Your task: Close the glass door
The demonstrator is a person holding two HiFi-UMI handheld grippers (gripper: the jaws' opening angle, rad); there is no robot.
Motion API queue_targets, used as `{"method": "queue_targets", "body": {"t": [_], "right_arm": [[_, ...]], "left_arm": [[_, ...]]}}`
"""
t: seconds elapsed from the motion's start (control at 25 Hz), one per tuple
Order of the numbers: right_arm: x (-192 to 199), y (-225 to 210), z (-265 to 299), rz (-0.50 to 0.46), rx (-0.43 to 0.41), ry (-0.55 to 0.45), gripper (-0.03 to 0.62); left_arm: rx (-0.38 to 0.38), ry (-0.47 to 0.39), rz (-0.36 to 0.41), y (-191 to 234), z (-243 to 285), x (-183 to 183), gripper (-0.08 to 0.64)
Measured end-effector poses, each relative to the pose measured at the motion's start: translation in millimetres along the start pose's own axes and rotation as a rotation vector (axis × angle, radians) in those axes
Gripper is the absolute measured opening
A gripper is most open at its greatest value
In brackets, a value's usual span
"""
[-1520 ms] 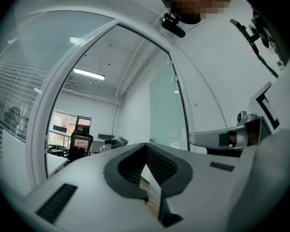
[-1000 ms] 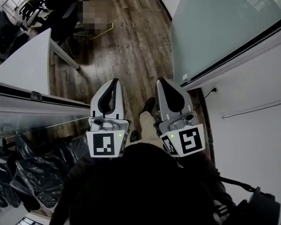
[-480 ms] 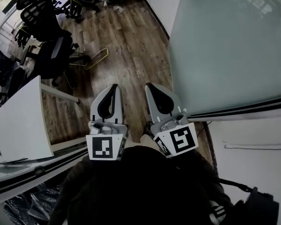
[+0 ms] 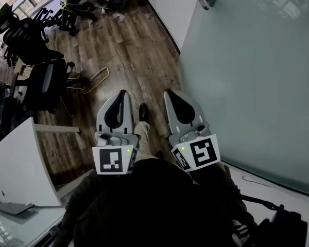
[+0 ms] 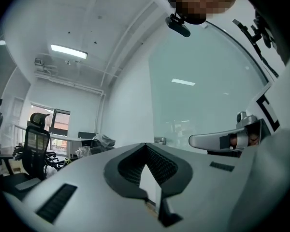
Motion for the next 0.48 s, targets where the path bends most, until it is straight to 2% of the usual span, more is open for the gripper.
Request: {"method": "queue_targets", "body": {"t": [0.12, 0.28, 0.48], "right_arm": [[13.1, -33.4, 56.0, -0.015, 0.021, 0.005, 0.002], [25.4, -88.3, 148.2, 0.011, 0.022, 0.029, 0.002], [37.3, -155.9, 248.5, 0.009, 0.077, 0.073, 0.002]], "left_arm": [[0.026, 0.004, -0.012, 26.5, 68.6, 11.1, -0.003], [0.066, 0.021, -0.082, 68.7, 180.4, 16.1, -0.003], [0.159, 0.057, -0.011, 100.9, 302.5, 27.2, -0.003]]}}
Point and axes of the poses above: the fingertips, and each gripper's own axes: z forward along the fingers, y to its left, x out of its underside, the point moved 8 cm from there along -z, backward along the fingers, and after that the axes turned 9 degrees about -z, right-handed, at the moved point
